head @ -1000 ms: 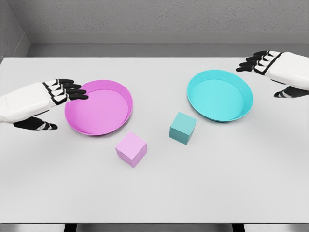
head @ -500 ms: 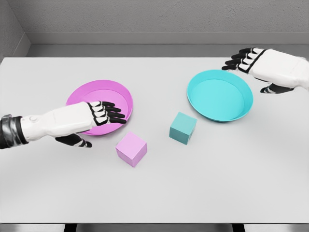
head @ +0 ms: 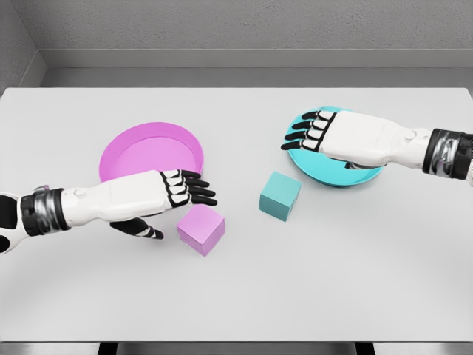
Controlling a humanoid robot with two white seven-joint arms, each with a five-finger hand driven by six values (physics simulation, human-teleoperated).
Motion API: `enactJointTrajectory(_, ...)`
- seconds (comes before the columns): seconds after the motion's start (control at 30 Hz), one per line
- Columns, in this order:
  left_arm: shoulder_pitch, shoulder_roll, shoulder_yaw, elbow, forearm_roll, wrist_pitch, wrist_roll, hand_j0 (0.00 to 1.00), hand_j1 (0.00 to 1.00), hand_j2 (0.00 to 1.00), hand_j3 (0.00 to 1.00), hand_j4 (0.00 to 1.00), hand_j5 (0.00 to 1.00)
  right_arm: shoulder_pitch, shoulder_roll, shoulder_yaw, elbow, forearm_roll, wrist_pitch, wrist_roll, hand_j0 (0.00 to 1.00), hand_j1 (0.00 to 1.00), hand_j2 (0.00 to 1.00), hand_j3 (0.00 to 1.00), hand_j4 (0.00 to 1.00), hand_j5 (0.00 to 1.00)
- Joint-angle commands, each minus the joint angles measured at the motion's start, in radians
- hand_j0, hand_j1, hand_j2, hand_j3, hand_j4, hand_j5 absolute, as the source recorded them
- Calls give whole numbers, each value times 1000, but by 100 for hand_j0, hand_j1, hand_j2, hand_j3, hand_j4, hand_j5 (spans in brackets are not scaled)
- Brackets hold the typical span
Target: Place the blocks in the corresponding plates according to their colors
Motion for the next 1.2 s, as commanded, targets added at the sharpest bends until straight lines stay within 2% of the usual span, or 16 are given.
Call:
enactJointTrajectory(0.0, 0, 1, -17, 0, -12, 1, -3, 100, 100, 100, 100, 100, 100, 0, -1, 33, -3, -3, 3, -1, 100, 100, 100, 100, 100, 100)
enactJointTrajectory(0.07, -2, -7, -20, 0, -18, 1, -34, 100, 100, 100, 100, 100, 100, 0, -1, 63, -3, -1, 3, 1, 100, 100, 100, 100, 100, 100)
enactJointTrajectory(0.17, -2, -7, -22, 0, -32, 1, -34, 100, 100, 100, 100, 100, 100, -8, 1, 80, -3, -1, 3, 1, 100, 100, 100, 100, 100, 100)
enactJointTrajectory(0.23, -2, -7, -22, 0, -33, 1, -35, 100, 100, 100, 100, 100, 100, -20, 5, 134, -3, -1, 3, 1, 100, 100, 100, 100, 100, 100)
enactJointTrajectory(0.37, -3, -7, -22, 1, -53, 1, -35, 100, 100, 100, 100, 100, 100, -21, 25, 140, -3, 40, 3, 1, 100, 100, 100, 100, 100, 100)
enactJointTrajectory(0.63, -15, -28, -23, 3, -64, 1, -37, 100, 100, 100, 100, 100, 100, -26, 41, 140, -3, 43, 3, 1, 100, 100, 100, 100, 100, 100)
enactJointTrajectory(0.7, -25, -32, -23, 11, -67, 1, -37, 100, 100, 100, 100, 100, 100, -28, 42, 163, -3, 46, 3, 1, 100, 100, 100, 100, 100, 100)
enactJointTrajectory(0.8, -35, -61, -48, 18, -113, 1, -40, 100, 100, 100, 100, 100, 100, -31, 47, 184, -3, 79, 3, 1, 100, 100, 100, 100, 100, 100)
enactJointTrajectory(0.9, -43, -90, -53, 18, -117, 32, -117, 100, 100, 100, 100, 100, 100, -34, 48, 184, 0, 80, 3, 1, 100, 100, 100, 100, 100, 100)
enactJointTrajectory(1.17, -54, -105, -51, 18, -116, 82, -152, 100, 100, 100, 100, 100, 100, -34, 59, 188, 12, 117, 3, 3, 100, 100, 100, 100, 100, 100)
